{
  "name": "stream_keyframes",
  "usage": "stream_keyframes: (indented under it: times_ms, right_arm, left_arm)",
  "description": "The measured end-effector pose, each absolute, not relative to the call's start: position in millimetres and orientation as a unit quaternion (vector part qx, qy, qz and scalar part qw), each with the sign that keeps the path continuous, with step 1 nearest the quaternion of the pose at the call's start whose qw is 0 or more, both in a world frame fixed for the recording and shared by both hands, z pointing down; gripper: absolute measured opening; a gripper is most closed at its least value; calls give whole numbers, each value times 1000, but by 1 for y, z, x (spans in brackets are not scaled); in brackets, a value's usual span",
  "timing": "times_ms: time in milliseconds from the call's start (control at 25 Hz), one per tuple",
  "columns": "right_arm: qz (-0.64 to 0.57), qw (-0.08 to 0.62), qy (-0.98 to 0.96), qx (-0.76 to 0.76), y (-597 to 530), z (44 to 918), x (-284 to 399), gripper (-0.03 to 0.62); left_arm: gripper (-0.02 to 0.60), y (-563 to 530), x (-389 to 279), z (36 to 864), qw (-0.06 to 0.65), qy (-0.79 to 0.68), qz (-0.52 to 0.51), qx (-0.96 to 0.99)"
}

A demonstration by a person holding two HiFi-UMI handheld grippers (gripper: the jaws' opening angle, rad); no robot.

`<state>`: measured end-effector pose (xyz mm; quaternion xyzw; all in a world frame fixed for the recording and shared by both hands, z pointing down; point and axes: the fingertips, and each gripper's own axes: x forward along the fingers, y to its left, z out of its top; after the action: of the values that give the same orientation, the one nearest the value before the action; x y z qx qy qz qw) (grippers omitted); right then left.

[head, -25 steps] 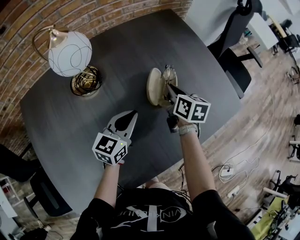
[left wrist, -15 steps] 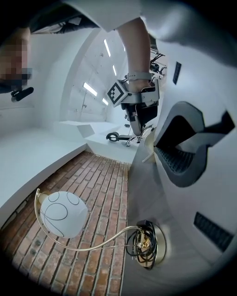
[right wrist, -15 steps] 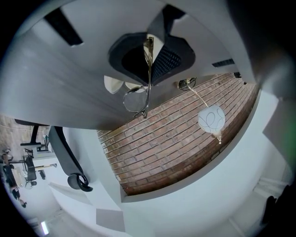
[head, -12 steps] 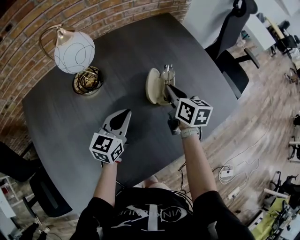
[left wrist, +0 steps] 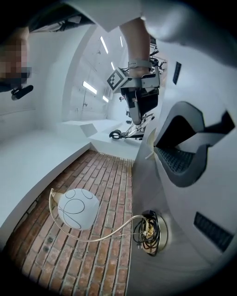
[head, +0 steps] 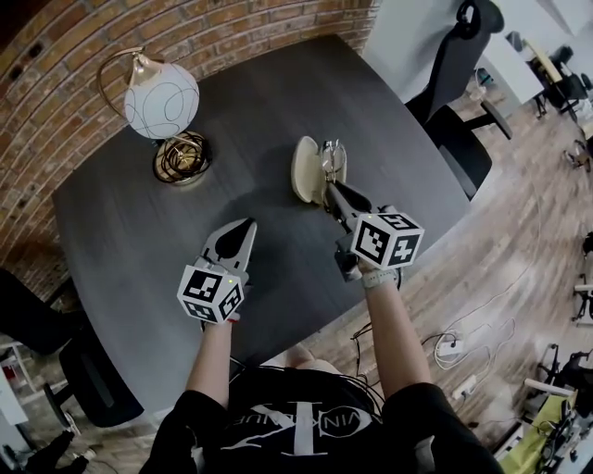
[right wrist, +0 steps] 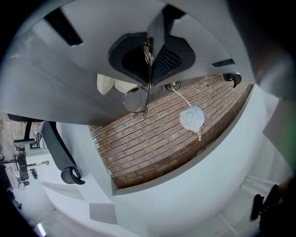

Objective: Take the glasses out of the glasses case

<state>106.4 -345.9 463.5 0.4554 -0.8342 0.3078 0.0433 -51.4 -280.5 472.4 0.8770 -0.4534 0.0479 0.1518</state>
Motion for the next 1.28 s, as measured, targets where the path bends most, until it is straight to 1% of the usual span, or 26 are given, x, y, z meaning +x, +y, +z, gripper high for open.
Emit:
stream_keyframes:
  times_ms: [480, 720, 1000, 1280]
  right_arm:
    - [280, 33, -855, 434, -294, 455, 98, 37]
    - [270, 31, -857, 439, -267, 447, 105, 37]
    - [250, 24, -863, 439, -232, 439, 108, 37]
    - [248, 2, -855, 455, -205, 437, 113, 37]
  left_arm:
    - [15, -252, -84, 463, 134, -491, 43, 860]
    - [15, -236, -95, 451, 124, -503, 40, 855]
    - [15, -216, -96, 439, 105, -484, 37, 868]
    - [15, -195, -106, 432, 96, -481, 44, 870]
